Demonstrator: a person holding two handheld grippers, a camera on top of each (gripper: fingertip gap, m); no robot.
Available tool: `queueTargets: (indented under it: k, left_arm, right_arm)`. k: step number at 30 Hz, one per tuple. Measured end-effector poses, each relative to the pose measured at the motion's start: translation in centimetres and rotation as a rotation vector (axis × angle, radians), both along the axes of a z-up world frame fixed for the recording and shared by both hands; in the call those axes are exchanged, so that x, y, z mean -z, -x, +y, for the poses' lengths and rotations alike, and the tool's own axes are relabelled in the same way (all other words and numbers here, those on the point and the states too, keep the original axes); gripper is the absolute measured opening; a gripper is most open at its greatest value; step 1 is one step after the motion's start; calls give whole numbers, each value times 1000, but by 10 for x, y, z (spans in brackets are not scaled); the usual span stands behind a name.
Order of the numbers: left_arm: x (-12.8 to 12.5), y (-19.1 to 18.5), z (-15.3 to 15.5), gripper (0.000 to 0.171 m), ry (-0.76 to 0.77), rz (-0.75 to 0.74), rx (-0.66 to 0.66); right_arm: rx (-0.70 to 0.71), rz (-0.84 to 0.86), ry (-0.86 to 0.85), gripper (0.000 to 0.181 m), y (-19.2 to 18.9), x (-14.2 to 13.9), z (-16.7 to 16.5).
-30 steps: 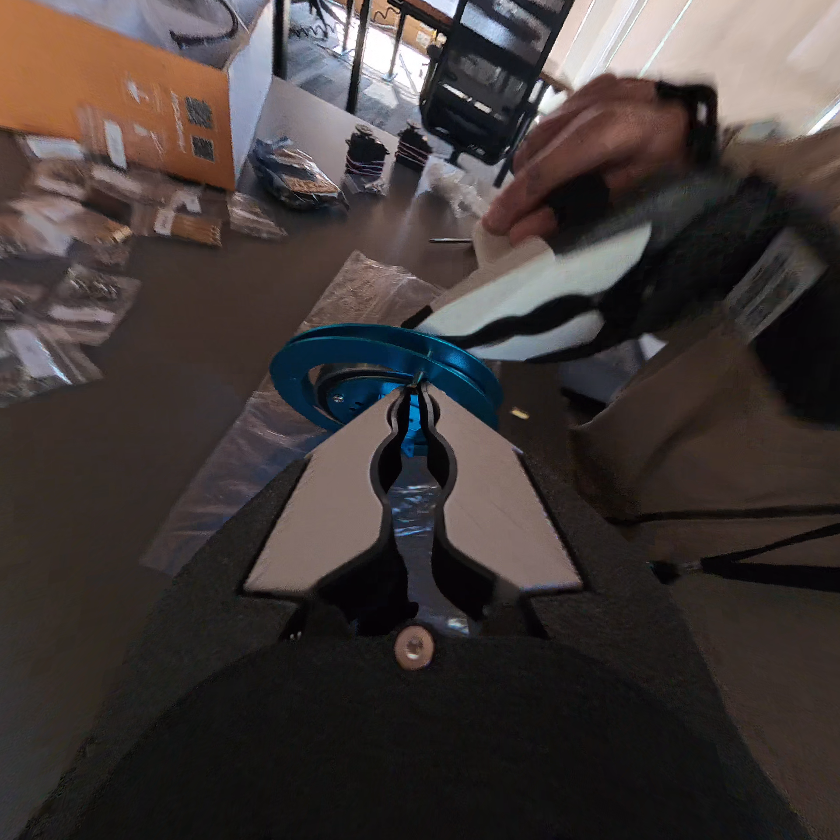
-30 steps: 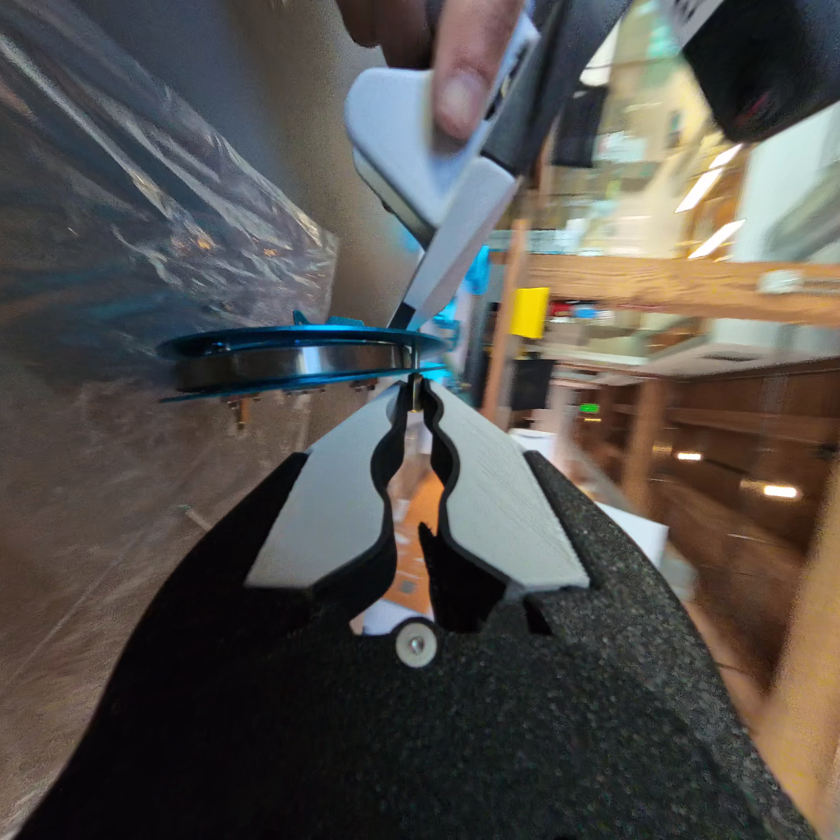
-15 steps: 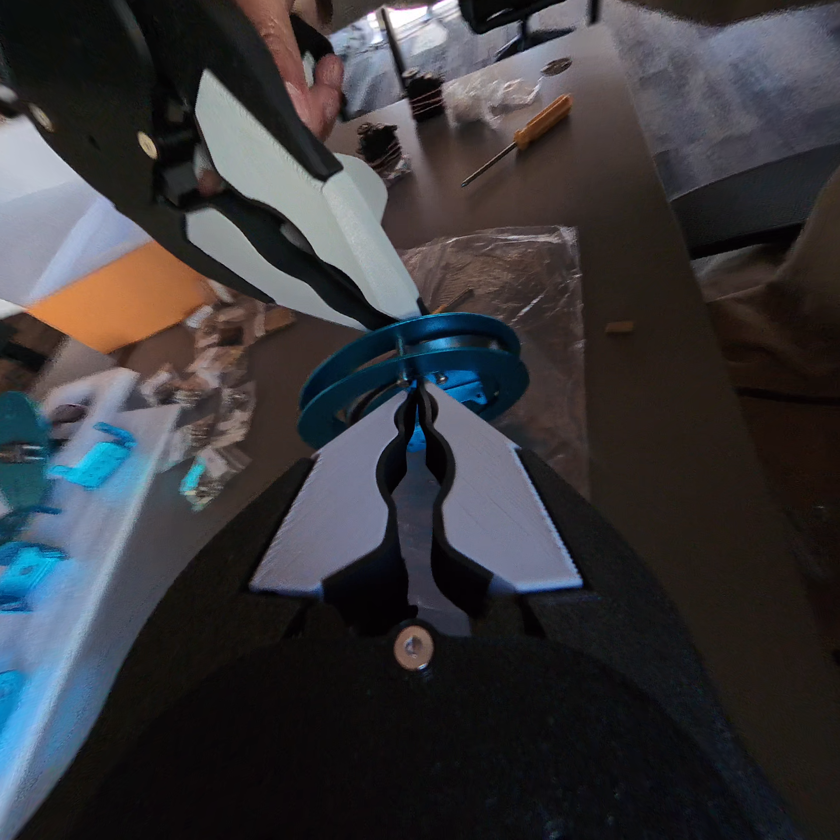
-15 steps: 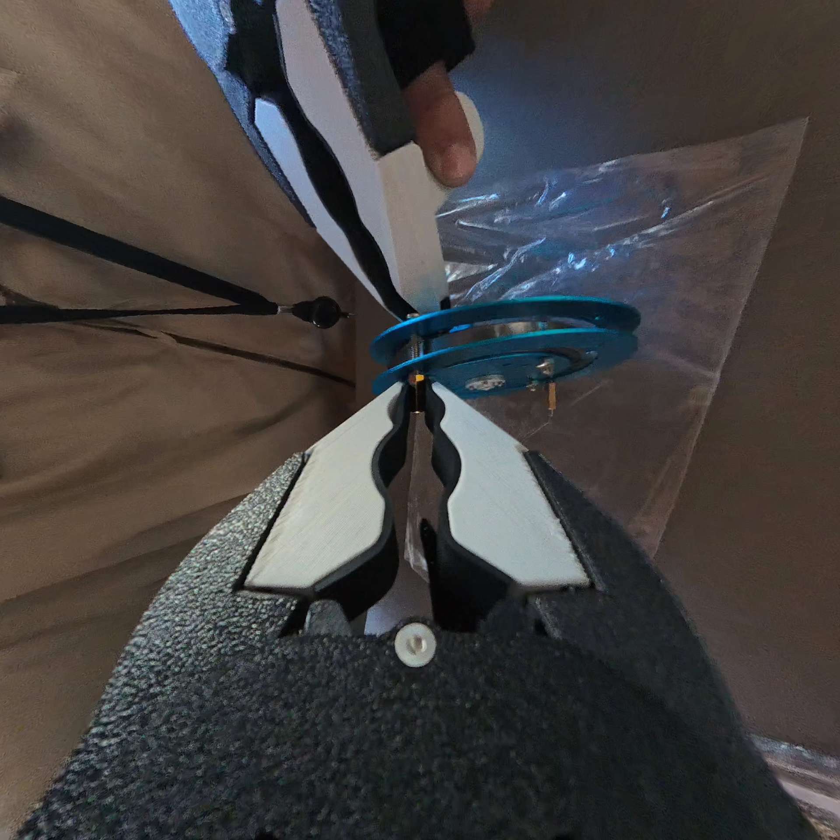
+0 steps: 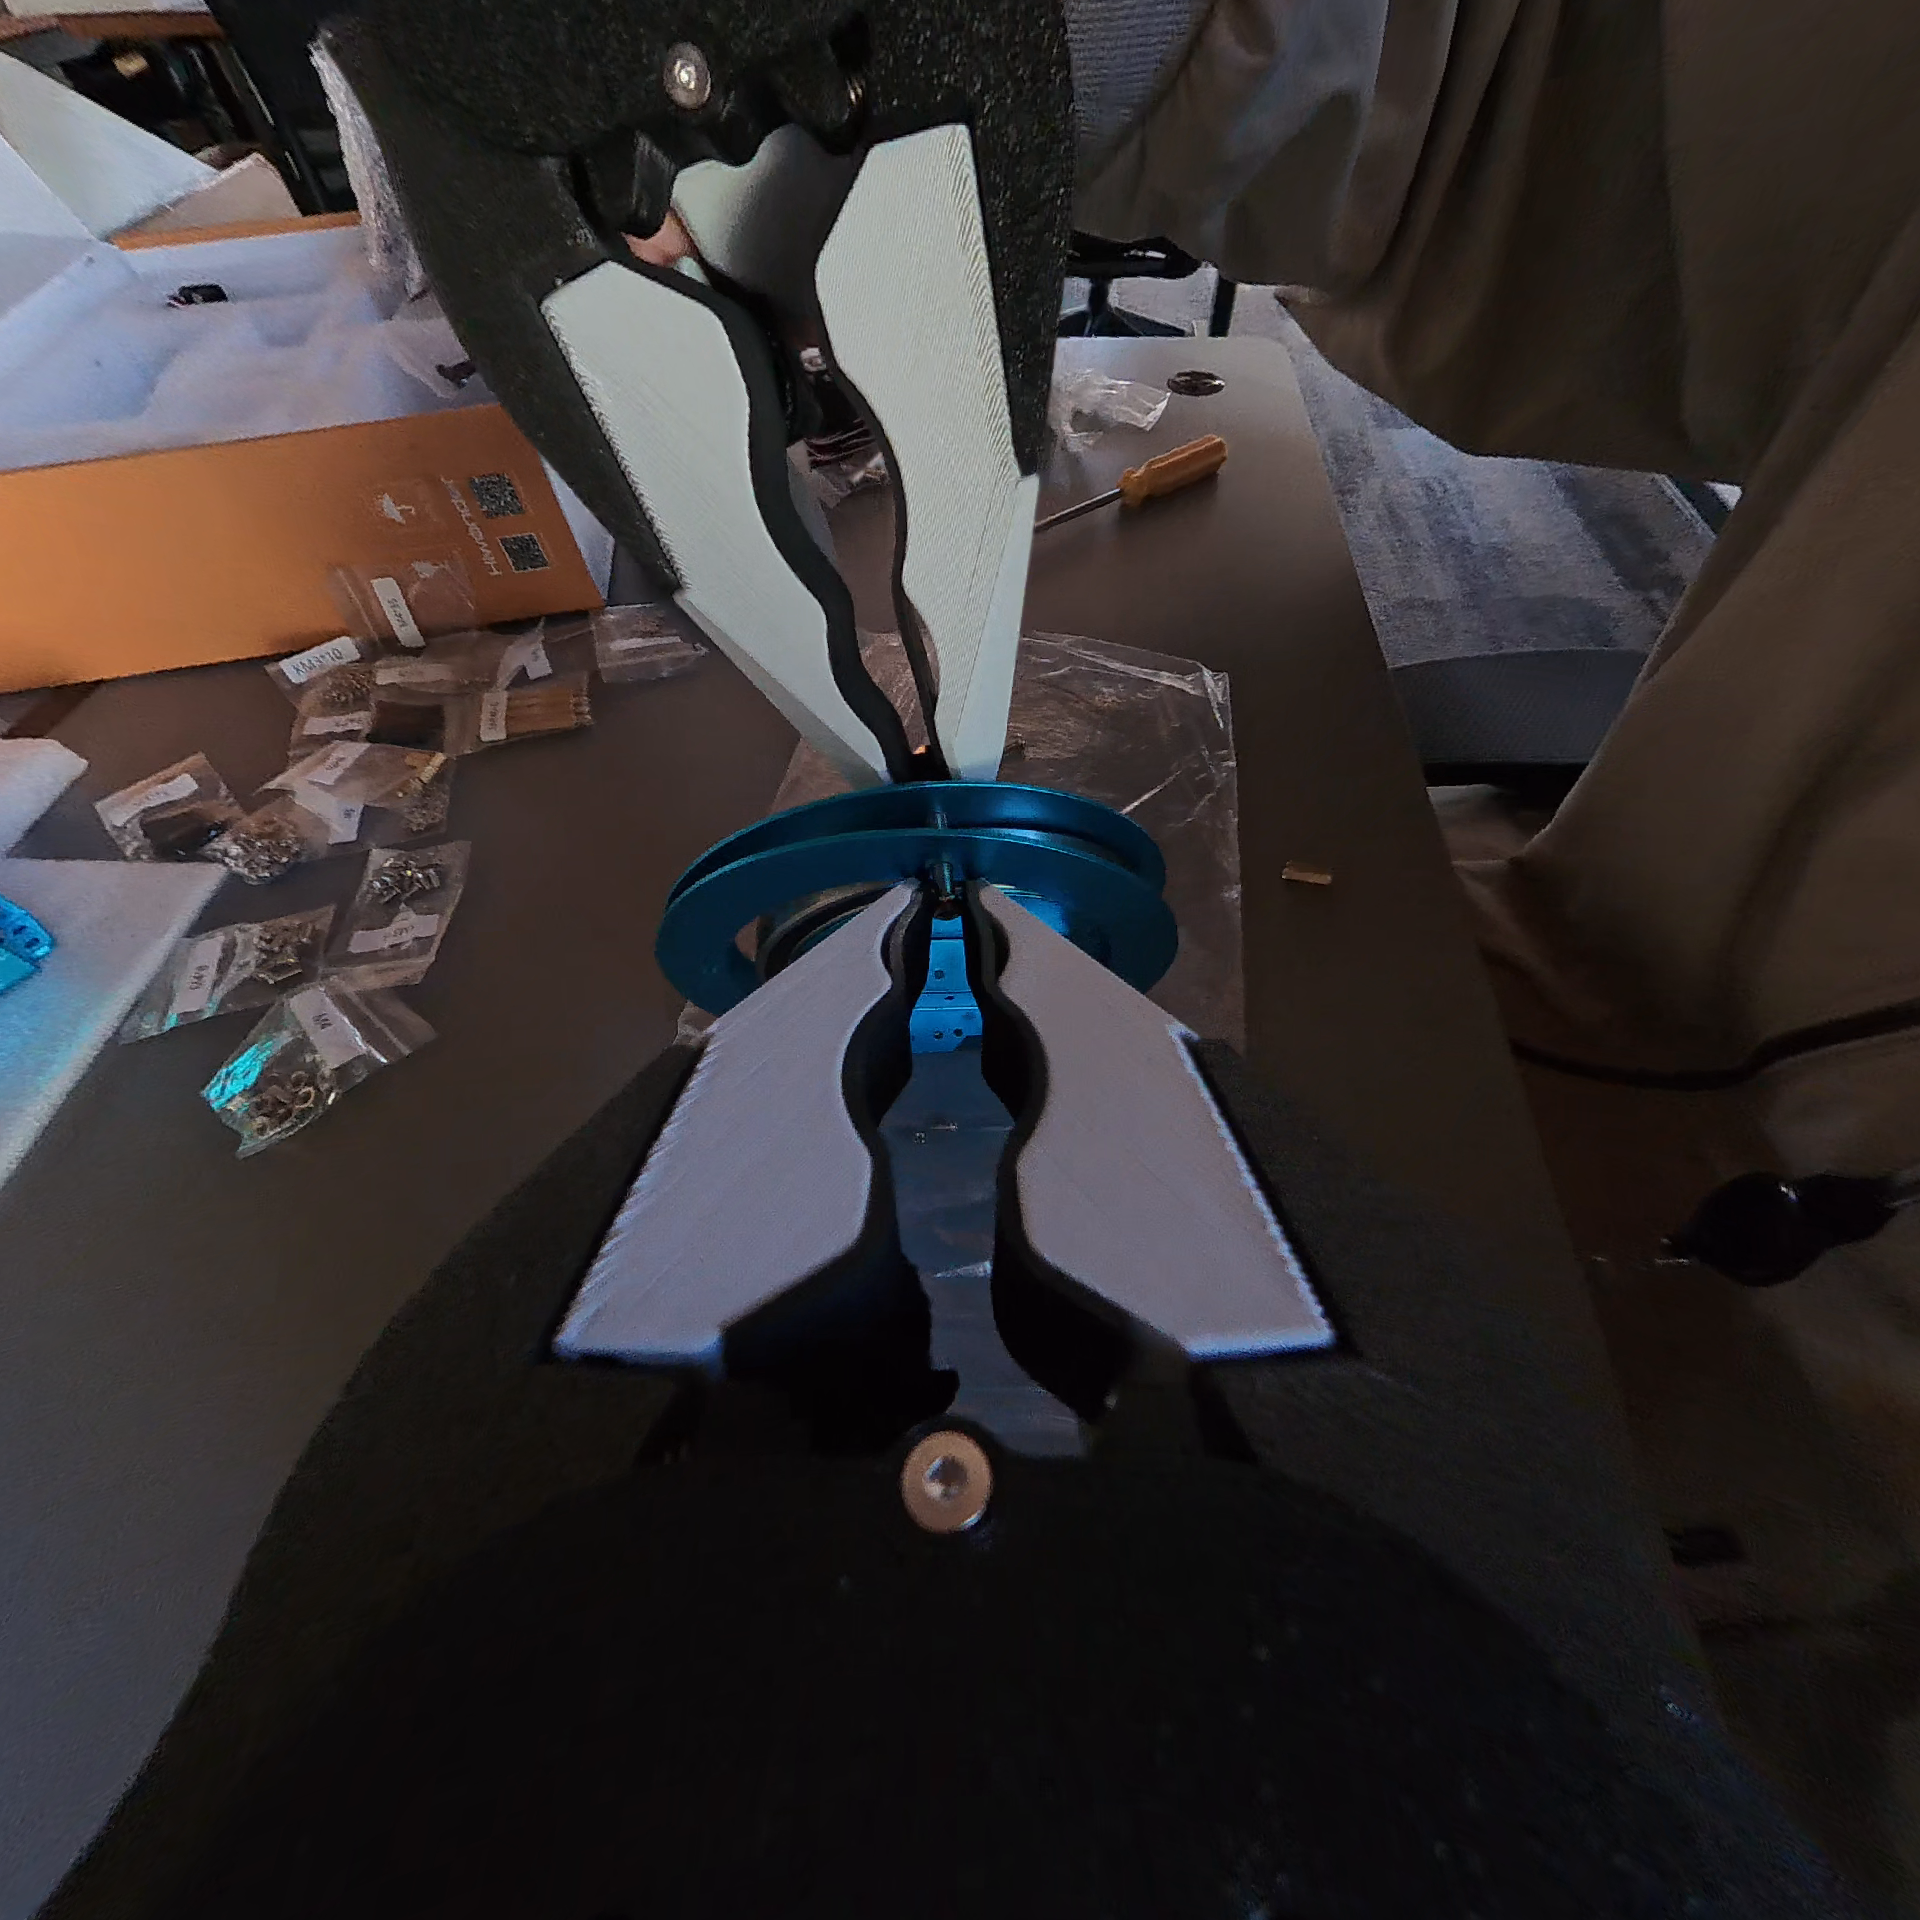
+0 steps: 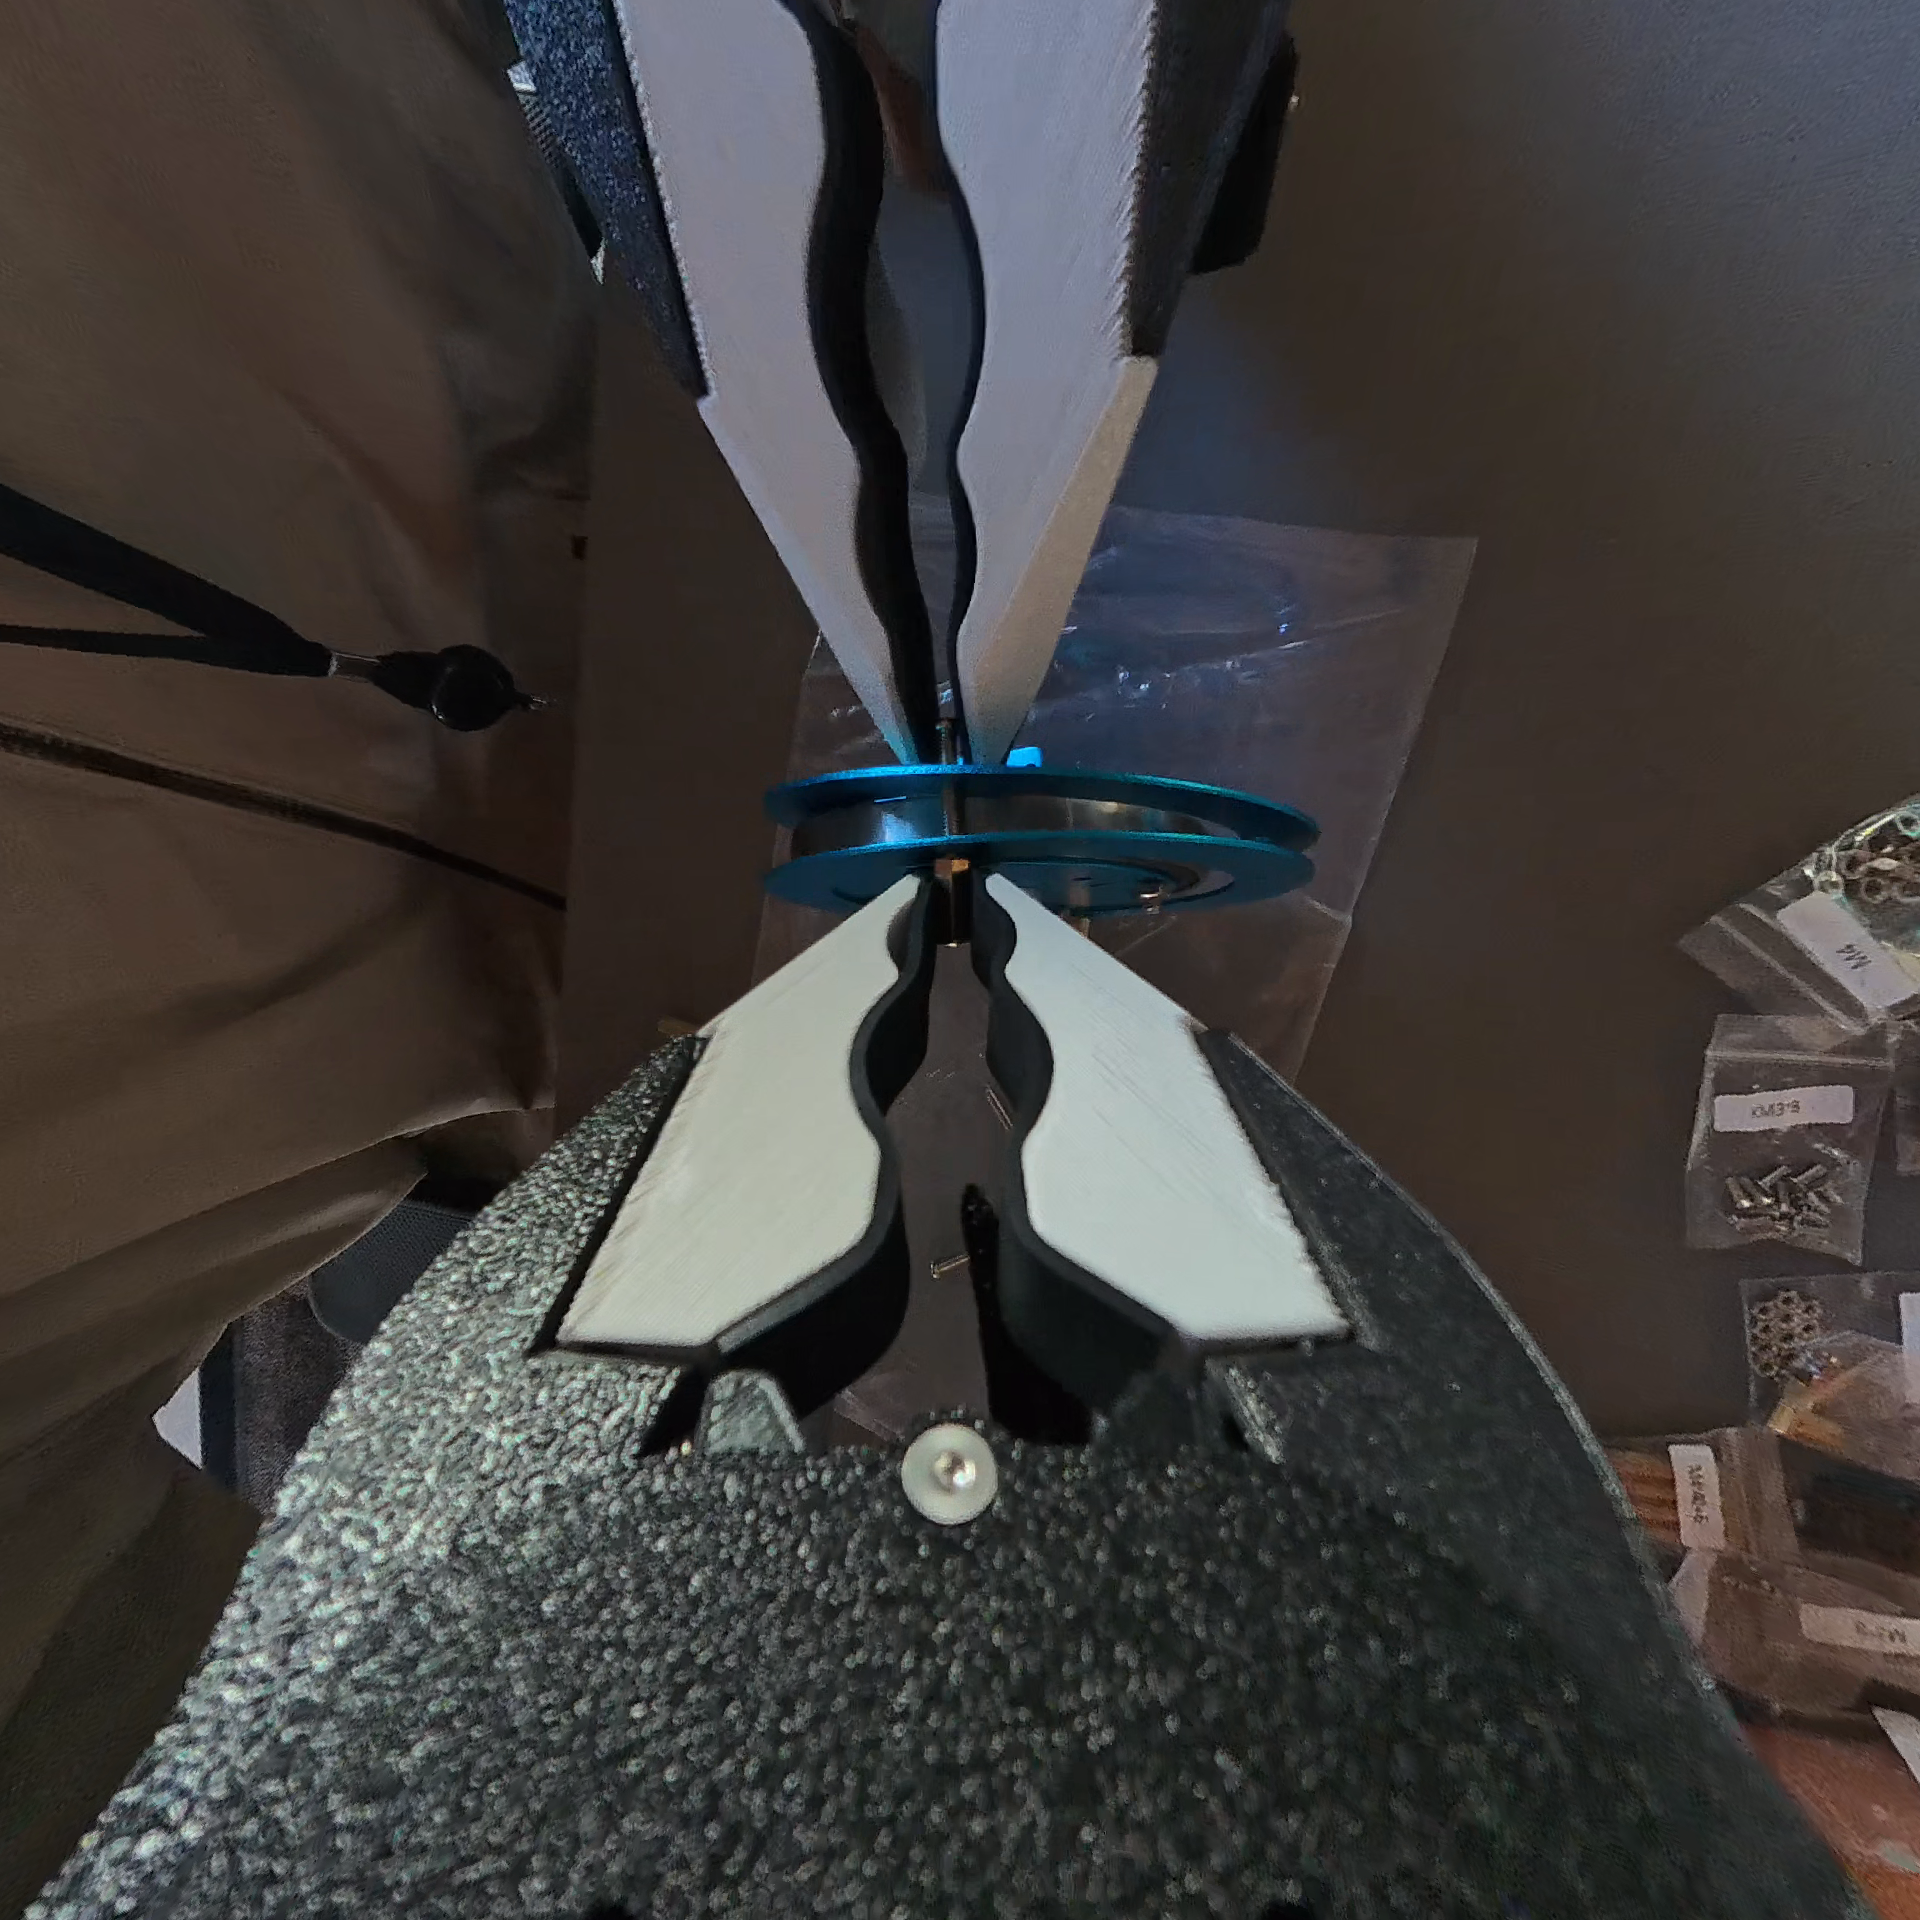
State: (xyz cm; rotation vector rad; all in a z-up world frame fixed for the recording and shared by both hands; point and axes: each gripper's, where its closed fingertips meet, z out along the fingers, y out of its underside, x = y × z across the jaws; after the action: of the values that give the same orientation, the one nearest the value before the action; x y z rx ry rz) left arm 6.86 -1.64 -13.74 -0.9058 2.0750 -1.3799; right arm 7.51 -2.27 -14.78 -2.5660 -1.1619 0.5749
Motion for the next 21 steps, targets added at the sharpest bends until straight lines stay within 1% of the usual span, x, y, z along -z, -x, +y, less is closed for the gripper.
queueTargets:
  k: [2,4,5,7,10,12,14,15,17,18,20,21]
  left_arm:
    - [0,-1,1,3,9,5,-8]
    - [0,-2,4,2,70,43,-15]
    - [-1,-3,7,2,117,69,-29]
    - [-2,-7,12,2,228,129,-53]
    - [-3,-7,13,2,391,228,-38]
    - [-3,-5,12,2,457,274,-23]
    - [-4,-5,11,2,504,305,-18]
    - [-4,-5,10,2,515,311,-12]
    - [-4,-4,8,2,548,332,8]
    - [-4,-4,7,2,564,343,21]
    - [-4,-3,6,2,574,348,37]
    - [-4,-3,6,2,571,347,36]
  right_arm:
    - [-1,-14,-23,4,-1,0,1]
    - [-30,-91,-128,4,-3,0,5]
    - [-54,-170,-221,4,-4,0,9]
    - [-97,-399,-454,5,-13,-1,21]
    - [-169,-758,-796,6,-19,-7,29]
    - [-229,-961,-1002,11,-19,-9,28]
    - [-297,-1095,-1214,11,-15,-15,24]
    - [-319,-1152,-1278,11,-15,-16,21]
    - [-310,-1179,-1335,12,-15,-16,18]
    - [-289,-1162,-1340,12,-16,-16,17]
    - [-258,-1170,-1344,21,-20,-18,18]
    - [-264,-1177,-1352,20,-21,-18,19]
